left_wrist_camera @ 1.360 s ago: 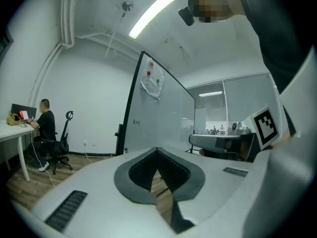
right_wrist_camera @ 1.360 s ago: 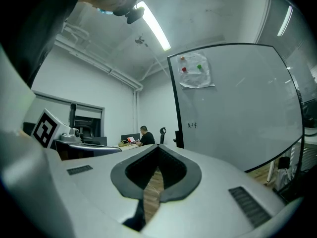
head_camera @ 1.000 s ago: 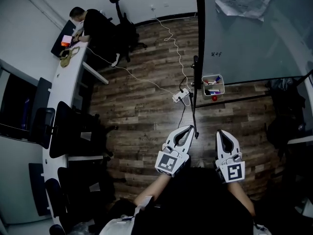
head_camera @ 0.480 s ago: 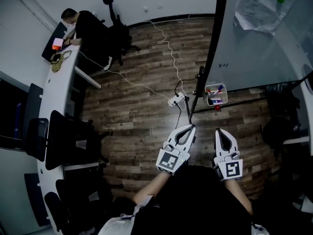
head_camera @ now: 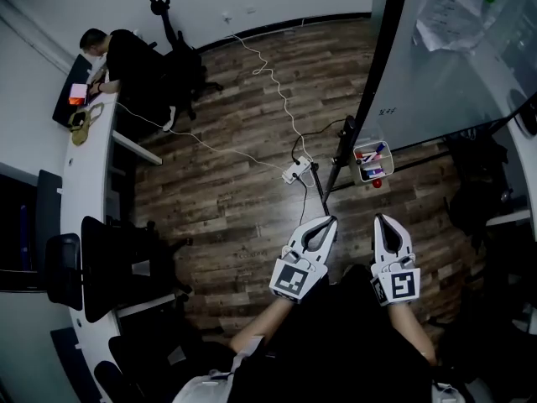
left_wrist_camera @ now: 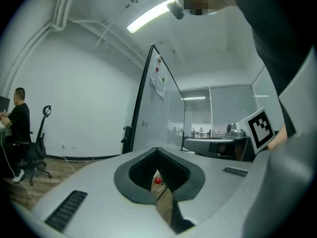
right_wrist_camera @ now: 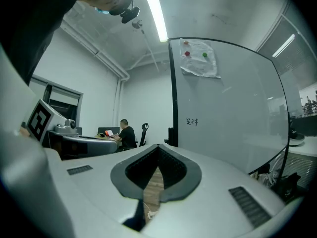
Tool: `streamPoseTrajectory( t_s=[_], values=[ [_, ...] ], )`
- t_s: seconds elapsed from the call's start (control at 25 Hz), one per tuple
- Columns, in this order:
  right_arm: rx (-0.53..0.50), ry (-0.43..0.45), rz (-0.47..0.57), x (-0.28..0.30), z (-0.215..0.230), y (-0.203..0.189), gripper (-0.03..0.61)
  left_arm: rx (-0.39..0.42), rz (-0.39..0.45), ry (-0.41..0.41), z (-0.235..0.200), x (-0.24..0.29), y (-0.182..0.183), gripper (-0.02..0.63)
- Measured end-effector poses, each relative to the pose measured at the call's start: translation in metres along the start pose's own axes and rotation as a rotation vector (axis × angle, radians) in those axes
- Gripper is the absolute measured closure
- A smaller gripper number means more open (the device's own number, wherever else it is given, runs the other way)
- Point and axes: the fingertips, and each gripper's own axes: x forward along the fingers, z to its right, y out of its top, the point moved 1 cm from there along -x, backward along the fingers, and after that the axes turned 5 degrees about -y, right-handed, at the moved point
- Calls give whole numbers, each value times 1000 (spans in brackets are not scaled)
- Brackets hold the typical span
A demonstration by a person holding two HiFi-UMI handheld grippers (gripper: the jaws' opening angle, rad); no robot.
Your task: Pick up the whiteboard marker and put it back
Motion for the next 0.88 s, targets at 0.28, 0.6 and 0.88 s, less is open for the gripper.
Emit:
streamPoseTrajectory(
  t_s=[0.28,0.6,0.88],
  values=[
    [-2,-7,-8,11,3,-6,565,-60,49,5,-12,9,0,606],
    [-27,4,-72,32,13,-16,565,-45,34,0,-21,24,4,606],
    [-28,43,-90,54,18,-24,565,-54,20,0,-32,45,-2,606]
  ],
)
